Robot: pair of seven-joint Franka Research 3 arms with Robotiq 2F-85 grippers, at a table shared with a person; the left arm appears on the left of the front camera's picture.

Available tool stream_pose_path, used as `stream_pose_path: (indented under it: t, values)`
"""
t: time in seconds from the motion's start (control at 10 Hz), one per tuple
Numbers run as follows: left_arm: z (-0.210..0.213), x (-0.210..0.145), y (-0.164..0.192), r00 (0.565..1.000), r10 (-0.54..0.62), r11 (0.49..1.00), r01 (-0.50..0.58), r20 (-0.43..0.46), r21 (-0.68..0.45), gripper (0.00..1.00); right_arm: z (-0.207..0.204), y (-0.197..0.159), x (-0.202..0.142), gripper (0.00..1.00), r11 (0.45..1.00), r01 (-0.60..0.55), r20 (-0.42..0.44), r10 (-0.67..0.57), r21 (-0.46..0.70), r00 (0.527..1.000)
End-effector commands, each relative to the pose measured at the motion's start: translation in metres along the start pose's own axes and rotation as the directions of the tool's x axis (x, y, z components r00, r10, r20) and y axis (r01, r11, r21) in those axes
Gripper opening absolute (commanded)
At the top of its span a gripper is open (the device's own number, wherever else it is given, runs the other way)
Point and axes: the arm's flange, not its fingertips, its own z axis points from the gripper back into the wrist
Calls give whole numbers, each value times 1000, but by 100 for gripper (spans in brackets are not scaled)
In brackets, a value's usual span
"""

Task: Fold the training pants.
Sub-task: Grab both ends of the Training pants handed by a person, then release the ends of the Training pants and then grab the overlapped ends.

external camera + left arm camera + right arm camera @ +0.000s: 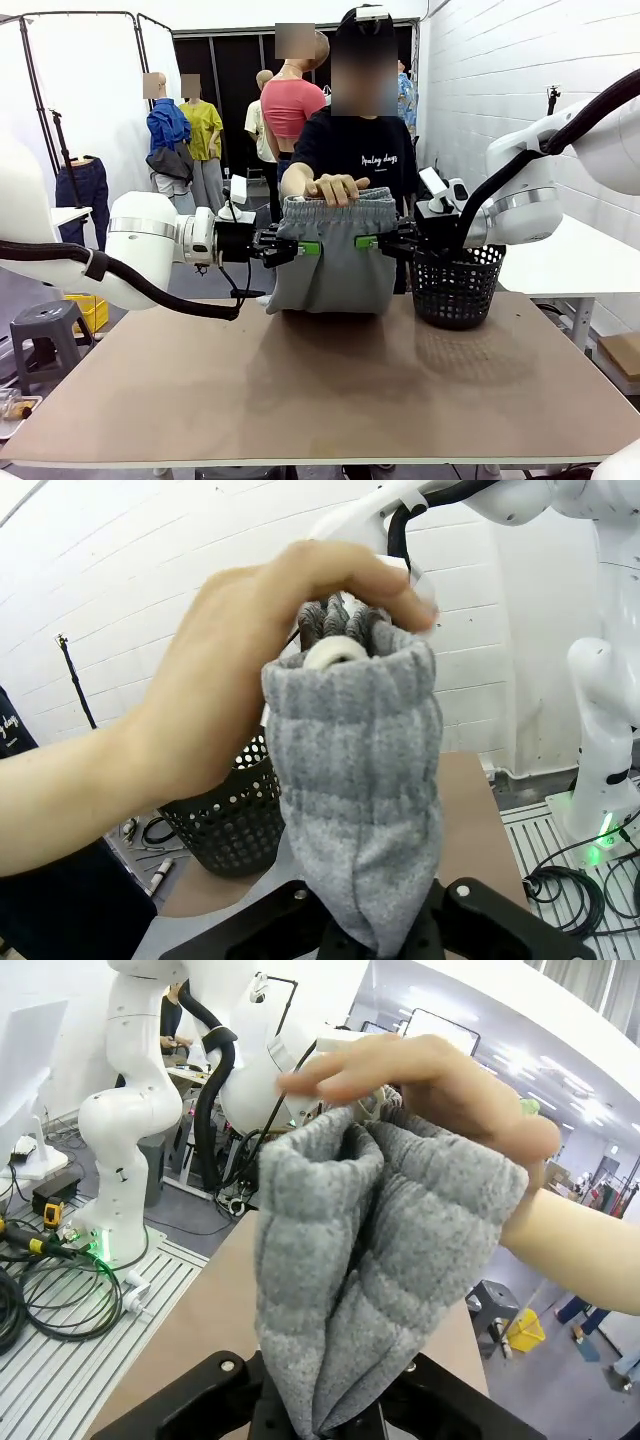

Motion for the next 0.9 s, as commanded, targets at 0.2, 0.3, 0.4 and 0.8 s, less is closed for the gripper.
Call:
stream_pose_path:
  t: [0.2, 0.3, 0.4, 0.8]
  values:
    - [-1, 4, -1, 1000, -11, 1000, 11, 3, 5, 0, 0, 3, 0, 0, 1000, -10, 14, 10, 8, 1000]
    - [-1, 4, -1, 1000, -11, 1000, 11, 3, 5, 0, 0, 3, 0, 0, 1000, -10, 14, 10, 8, 1000]
    - [-1, 4, -1, 1000, -11, 1000, 11, 3, 5, 0, 0, 3, 0, 0, 1000, -10, 14, 10, 8, 1000]
    - [-1, 4, -1, 1000, -11, 1000, 11, 3, 5, 0, 0, 3, 0, 0, 1000, -10, 14, 10, 8, 1000]
